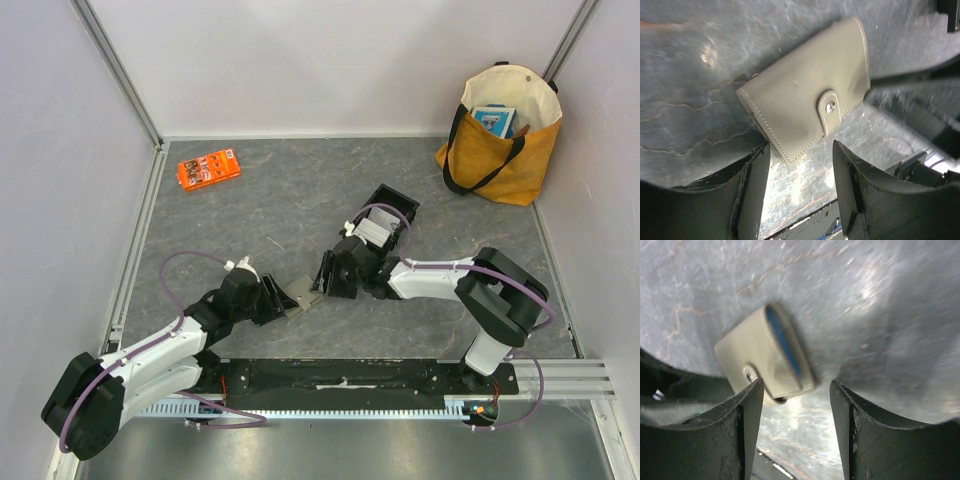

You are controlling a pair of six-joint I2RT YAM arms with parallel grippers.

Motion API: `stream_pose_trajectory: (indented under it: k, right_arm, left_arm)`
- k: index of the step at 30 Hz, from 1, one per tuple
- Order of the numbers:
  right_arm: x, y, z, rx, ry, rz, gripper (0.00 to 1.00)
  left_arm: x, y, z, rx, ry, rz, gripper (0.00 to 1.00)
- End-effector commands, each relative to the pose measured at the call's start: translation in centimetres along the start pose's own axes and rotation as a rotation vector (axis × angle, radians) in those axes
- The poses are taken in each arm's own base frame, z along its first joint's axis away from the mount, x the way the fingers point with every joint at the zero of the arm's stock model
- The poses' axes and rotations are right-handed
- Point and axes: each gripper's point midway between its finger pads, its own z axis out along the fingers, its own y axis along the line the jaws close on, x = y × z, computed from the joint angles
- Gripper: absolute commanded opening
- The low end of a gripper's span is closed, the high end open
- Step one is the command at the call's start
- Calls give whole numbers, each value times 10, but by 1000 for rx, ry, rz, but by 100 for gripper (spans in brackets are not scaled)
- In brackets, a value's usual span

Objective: Put the credit cards into the card holder
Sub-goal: Move the card holder to the center of the board.

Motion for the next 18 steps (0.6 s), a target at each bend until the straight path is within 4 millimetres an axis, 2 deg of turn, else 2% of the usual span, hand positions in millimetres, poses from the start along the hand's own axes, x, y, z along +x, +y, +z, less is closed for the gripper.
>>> stream_pose_trajectory:
  k: [1,5,9,11,13,18]
  right_arm:
    - [-26,-43,-10,138,-23,-127,63]
    - [-41,-28,-37,100,-57,-262,64]
    - [-38,-2,-50,-25,-22,-366,60]
    - [-34,11,-50,-88,11,-403,58]
    - [-28,18,-46,-139,49,-413,57]
    - [-18,29,-34,-210,103,-420,54]
  left_arm:
    - [21,-11,-3,35,91,-22,59]
    - [1,-6,-4,-45,6,36,63]
    - [-31,-11,-10,-116,-98,146,69]
    - [-44,-16,-12,-149,-132,192,75]
    - [-49,-15,-9,-183,-128,233,80]
    - [-41,-3,5,-269,-31,272,81]
